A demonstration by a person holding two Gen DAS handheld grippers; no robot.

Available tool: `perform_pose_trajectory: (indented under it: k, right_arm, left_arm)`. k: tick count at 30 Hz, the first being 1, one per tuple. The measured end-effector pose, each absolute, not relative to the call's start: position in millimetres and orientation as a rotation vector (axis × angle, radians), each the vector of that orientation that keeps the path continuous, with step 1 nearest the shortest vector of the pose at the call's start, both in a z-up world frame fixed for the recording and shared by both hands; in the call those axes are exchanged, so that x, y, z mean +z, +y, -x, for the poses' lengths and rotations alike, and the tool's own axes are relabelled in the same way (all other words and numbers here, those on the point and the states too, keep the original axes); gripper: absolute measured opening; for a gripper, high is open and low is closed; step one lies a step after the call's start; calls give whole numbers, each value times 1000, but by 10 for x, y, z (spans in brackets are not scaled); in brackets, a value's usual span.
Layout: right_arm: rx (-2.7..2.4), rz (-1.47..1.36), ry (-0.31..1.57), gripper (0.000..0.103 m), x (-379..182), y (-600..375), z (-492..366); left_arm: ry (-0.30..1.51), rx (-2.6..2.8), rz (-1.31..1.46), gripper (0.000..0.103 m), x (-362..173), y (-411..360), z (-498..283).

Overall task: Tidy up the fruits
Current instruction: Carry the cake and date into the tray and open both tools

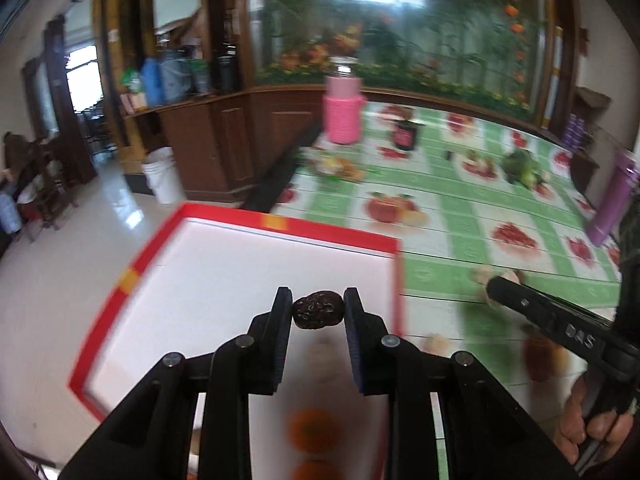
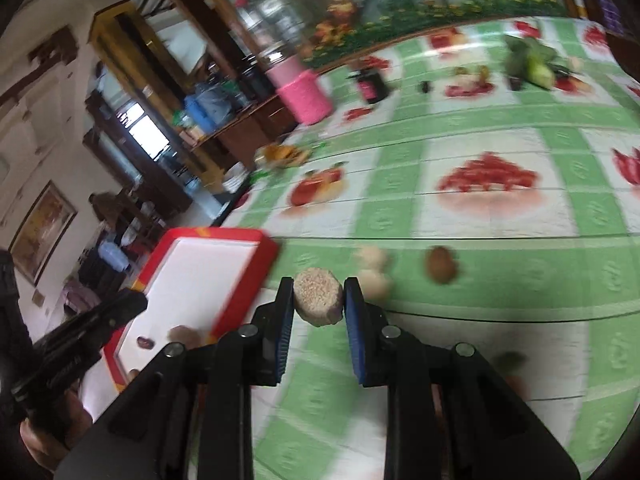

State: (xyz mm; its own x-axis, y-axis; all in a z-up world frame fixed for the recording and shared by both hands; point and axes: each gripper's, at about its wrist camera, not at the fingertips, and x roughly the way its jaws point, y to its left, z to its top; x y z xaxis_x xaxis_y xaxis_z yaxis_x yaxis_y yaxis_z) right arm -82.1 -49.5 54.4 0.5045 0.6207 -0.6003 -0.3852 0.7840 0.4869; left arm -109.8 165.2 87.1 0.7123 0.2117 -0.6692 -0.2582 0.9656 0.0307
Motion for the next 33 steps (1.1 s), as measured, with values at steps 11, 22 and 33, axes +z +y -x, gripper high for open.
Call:
perform_pose_trajectory:
  k: [11, 22, 33]
  right_arm:
    - [773, -145, 857, 27, 633, 685, 1058]
    - [770, -89, 888, 27, 529, 929, 1123]
    - [793, -118, 905, 27, 448, 1018, 1057]
  left_arm:
    - [740, 391, 136, 25, 641, 2320, 1327]
    - [749, 383, 182, 25, 548, 2529, 1415]
    - [753, 392, 182, 25, 535, 2562, 1464]
